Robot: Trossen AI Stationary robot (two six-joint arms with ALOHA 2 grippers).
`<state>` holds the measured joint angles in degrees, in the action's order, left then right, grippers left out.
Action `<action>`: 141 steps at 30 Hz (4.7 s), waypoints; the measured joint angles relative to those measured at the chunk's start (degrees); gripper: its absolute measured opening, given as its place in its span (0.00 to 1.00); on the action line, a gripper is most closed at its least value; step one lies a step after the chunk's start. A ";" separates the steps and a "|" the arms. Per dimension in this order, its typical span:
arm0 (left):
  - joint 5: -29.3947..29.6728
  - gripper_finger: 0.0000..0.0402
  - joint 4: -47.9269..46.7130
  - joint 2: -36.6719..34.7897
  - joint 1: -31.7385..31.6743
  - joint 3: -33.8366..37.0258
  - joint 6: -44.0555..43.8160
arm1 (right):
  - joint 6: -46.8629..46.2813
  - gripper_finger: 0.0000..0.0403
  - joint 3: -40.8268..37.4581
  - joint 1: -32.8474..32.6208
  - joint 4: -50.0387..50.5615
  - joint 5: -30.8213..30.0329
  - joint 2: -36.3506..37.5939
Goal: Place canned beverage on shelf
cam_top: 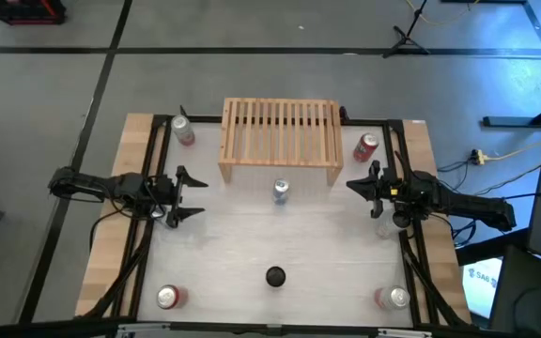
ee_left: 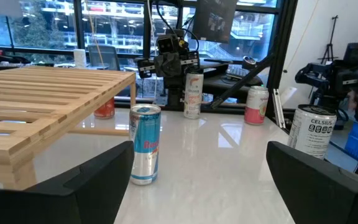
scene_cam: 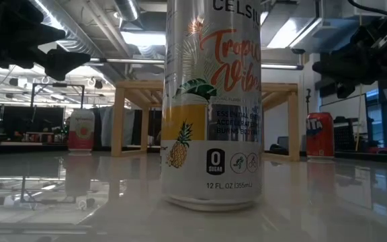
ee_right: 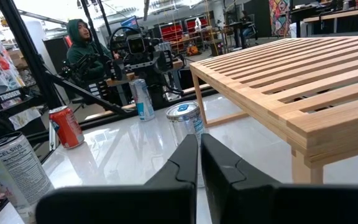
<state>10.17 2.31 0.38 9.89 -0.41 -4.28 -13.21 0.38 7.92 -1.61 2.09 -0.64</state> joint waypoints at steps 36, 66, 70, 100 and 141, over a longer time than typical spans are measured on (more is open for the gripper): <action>19.16 0.90 9.65 11.80 -0.17 -22.82 0.89 | -25.51 0.03 0.00 0.00 -17.23 -20.52 0.02; 31.84 0.90 12.31 29.20 -0.15 -49.37 -2.79 | -25.51 0.03 0.00 -0.01 -13.17 -21.00 0.02; 29.47 0.90 13.44 30.35 -0.17 -49.48 -4.17 | -26.02 0.03 0.00 0.01 -13.01 -20.98 0.02; 58.62 0.90 -17.97 53.72 -17.82 -74.59 -4.96 | -19.70 0.03 0.00 -0.02 -4.59 -21.74 0.02; 9.86 0.90 -67.53 82.47 -68.50 -74.57 -27.93 | -10.77 0.03 0.04 0.01 -2.78 -28.50 0.00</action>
<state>20.04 -65.22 82.85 -58.61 -74.98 -32.21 -23.98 0.43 7.92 -4.38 -26.41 -0.64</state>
